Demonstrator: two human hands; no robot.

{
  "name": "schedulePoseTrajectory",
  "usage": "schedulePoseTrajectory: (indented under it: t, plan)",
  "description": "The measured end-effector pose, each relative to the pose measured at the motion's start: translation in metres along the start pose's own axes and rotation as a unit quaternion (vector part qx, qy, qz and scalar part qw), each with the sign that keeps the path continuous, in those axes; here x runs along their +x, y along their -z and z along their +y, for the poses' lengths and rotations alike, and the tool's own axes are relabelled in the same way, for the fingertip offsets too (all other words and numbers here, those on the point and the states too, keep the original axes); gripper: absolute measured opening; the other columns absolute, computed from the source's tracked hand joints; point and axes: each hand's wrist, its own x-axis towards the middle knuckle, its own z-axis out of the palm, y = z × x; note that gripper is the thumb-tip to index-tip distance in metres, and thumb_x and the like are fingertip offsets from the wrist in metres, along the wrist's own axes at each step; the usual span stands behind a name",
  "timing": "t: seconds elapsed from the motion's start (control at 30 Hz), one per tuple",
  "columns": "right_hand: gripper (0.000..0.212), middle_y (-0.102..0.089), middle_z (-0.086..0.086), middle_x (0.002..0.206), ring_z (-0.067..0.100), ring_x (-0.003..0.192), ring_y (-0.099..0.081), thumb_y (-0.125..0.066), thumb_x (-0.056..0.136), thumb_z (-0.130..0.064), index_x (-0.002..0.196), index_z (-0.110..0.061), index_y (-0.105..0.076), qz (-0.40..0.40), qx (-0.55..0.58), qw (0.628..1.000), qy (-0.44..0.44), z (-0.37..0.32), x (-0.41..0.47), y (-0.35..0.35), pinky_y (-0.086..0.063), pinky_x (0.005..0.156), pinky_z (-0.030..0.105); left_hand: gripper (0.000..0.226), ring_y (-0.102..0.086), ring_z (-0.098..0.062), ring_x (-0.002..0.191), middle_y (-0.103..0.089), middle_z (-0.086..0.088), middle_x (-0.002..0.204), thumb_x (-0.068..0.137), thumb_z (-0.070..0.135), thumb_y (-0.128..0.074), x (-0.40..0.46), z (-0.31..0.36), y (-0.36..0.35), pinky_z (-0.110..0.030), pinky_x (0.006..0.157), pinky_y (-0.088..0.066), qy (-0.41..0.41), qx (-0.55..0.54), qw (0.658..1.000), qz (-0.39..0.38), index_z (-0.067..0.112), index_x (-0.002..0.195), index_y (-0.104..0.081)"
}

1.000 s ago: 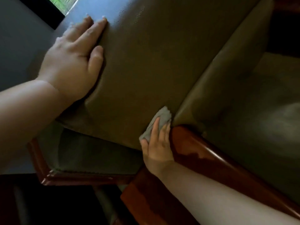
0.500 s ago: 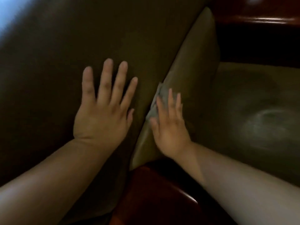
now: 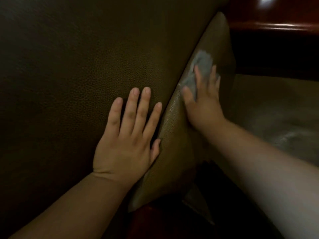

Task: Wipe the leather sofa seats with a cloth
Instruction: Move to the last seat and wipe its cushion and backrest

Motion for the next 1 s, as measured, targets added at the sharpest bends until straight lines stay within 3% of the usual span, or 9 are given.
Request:
schedulePoseTrajectory:
  t: [0.1, 0.27, 0.33, 0.47, 0.53, 0.67, 0.8, 0.9, 1.0]
  plan:
    - [0.061, 0.019, 0.002, 0.172, 0.036, 0.157, 0.019, -0.036, 0.108, -0.052, 0.162, -0.044, -0.011, 0.017, -0.012, 1.000, -0.011, -0.016, 0.019, 0.005, 0.000, 0.128, 0.058, 0.080, 0.001, -0.046, 0.160, 0.003, -0.029, 0.172, 0.102, 0.054, -0.025, 0.001, 0.001, -0.002, -0.058, 0.126, 0.012, 0.005, -0.014, 1.000, 0.000, 0.012, 0.168, -0.012]
    - [0.057, 0.022, -0.005, 0.171, 0.030, 0.157, 0.023, -0.031, 0.106, -0.054, 0.161, -0.043, -0.020, -0.061, -0.057, 0.991, 0.101, -0.012, -0.089, -0.014, -0.002, 0.125, 0.049, 0.081, 0.003, -0.047, 0.159, 0.002, -0.031, 0.171, 0.102, 0.053, -0.029, 0.003, 0.001, -0.004, -0.056, 0.128, 0.012, 0.000, -0.019, 1.000, -0.006, 0.010, 0.168, -0.012]
    - [0.057, 0.016, -0.001, 0.173, 0.030, 0.158, 0.020, -0.031, 0.105, -0.056, 0.159, -0.040, -0.027, -0.066, -0.100, 0.985, 0.123, -0.001, -0.062, -0.004, -0.005, 0.127, 0.052, 0.082, 0.001, -0.047, 0.160, 0.001, -0.031, 0.171, 0.101, 0.053, -0.033, 0.003, 0.002, -0.006, -0.055, 0.129, 0.010, 0.000, -0.024, 1.000, -0.006, 0.009, 0.168, -0.014]
    - [0.054, 0.007, 0.008, 0.174, 0.035, 0.158, 0.012, -0.028, 0.108, -0.052, 0.155, -0.027, -0.037, 0.014, -0.132, 0.987, 0.094, -0.007, 0.018, 0.009, -0.009, 0.128, 0.059, 0.083, -0.003, -0.046, 0.159, -0.003, -0.031, 0.171, 0.099, 0.053, -0.036, 0.003, 0.003, -0.008, -0.055, 0.130, 0.006, 0.000, -0.019, 1.000, -0.001, 0.008, 0.167, -0.018]
    - [0.056, 0.010, 0.006, 0.174, 0.033, 0.159, 0.015, -0.025, 0.108, -0.050, 0.160, -0.029, -0.029, 0.019, -0.120, 0.990, 0.066, -0.014, 0.002, -0.001, -0.009, 0.129, 0.057, 0.084, -0.004, -0.046, 0.159, -0.004, -0.032, 0.171, 0.099, 0.053, -0.037, 0.003, 0.003, -0.008, -0.055, 0.130, 0.006, -0.007, -0.020, 1.000, -0.005, 0.007, 0.167, -0.018]
    - [0.062, 0.023, -0.002, 0.172, 0.025, 0.157, 0.024, -0.019, 0.106, -0.057, 0.165, -0.038, -0.009, -0.078, -0.103, 0.984, 0.119, -0.016, -0.081, -0.006, -0.005, 0.129, 0.048, 0.085, -0.007, -0.047, 0.159, -0.006, -0.032, 0.171, 0.097, 0.051, -0.041, 0.003, 0.003, -0.007, -0.055, 0.130, 0.005, -0.003, -0.050, 0.999, -0.006, 0.005, 0.166, -0.021]
    - [0.066, 0.008, 0.012, 0.173, 0.035, 0.159, 0.013, -0.009, 0.105, -0.056, 0.165, -0.029, -0.007, -0.024, -0.180, 0.979, 0.095, 0.005, -0.001, 0.013, -0.002, 0.129, 0.052, 0.085, -0.010, -0.046, 0.159, -0.009, -0.031, 0.171, 0.096, 0.051, -0.044, 0.005, 0.004, -0.005, -0.055, 0.130, 0.003, -0.001, -0.045, 0.999, -0.010, 0.006, 0.166, -0.024]
    - [0.063, 0.015, 0.013, 0.172, 0.037, 0.157, 0.017, -0.019, 0.109, -0.052, 0.166, -0.028, -0.006, -0.018, -0.097, 0.995, 0.031, -0.001, 0.071, 0.036, -0.002, 0.129, 0.056, 0.087, -0.010, -0.047, 0.159, -0.009, -0.030, 0.171, 0.095, 0.054, -0.045, 0.005, 0.002, -0.004, -0.056, 0.130, 0.001, -0.008, -0.046, 0.999, -0.021, 0.007, 0.165, -0.025]
    - [0.060, 0.020, 0.003, 0.172, 0.031, 0.156, 0.024, -0.021, 0.110, -0.051, 0.166, -0.034, -0.008, -0.025, -0.064, 0.997, 0.026, -0.012, 0.042, 0.027, -0.004, 0.129, 0.055, 0.084, -0.015, -0.046, 0.159, -0.015, -0.029, 0.171, 0.094, 0.052, -0.047, 0.007, 0.009, 0.006, -0.057, 0.130, -0.002, 0.000, -0.072, 0.997, -0.030, 0.006, 0.163, -0.033]
